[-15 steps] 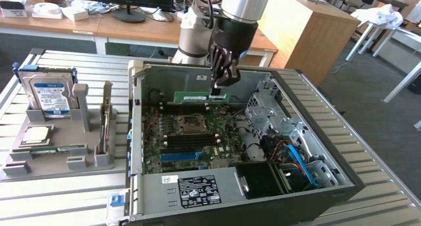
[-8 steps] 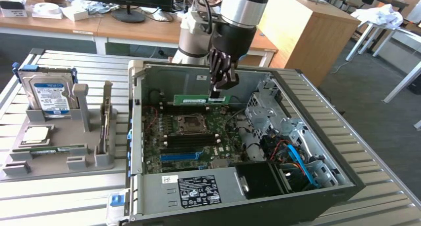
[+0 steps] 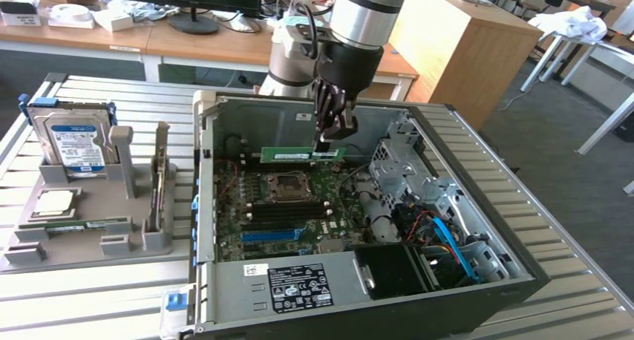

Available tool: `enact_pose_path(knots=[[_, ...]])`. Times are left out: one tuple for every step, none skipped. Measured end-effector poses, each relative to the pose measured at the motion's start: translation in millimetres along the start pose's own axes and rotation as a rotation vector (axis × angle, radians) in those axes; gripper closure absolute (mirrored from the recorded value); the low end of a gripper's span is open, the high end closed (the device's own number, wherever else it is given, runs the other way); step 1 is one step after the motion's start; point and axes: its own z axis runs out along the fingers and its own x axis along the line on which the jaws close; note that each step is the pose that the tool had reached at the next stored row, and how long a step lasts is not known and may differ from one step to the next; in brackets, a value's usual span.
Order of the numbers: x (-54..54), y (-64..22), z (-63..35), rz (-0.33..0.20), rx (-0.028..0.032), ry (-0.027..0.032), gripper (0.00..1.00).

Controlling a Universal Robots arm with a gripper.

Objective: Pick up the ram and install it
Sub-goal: 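Pick up the ram and move it above insertion slot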

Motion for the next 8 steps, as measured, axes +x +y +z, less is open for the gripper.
enact_pose_path(knots=[[0.0, 0.0, 0.1, 0.000, 0.0000, 0.0002, 0.89], [0.0, 0.0, 0.1, 0.000, -0.0001, 0.0001, 0.89], [0.0, 0.0, 0.1, 0.000, -0.0001, 0.0002, 0.89], [0.0, 0.0, 0.2, 0.000, -0.0001, 0.0001, 0.89], [0.0, 0.0, 0.2, 0.000, 0.0000, 0.0000, 0.89], [0.1, 0.0, 0.2, 0.000, 0.0000, 0.0000, 0.89], [0.2, 0.1, 0.3, 0.000, 0.0002, -0.0003, 0.89], [0.6, 0.1, 0.3, 0.000, 0.0001, -0.0002, 0.89]])
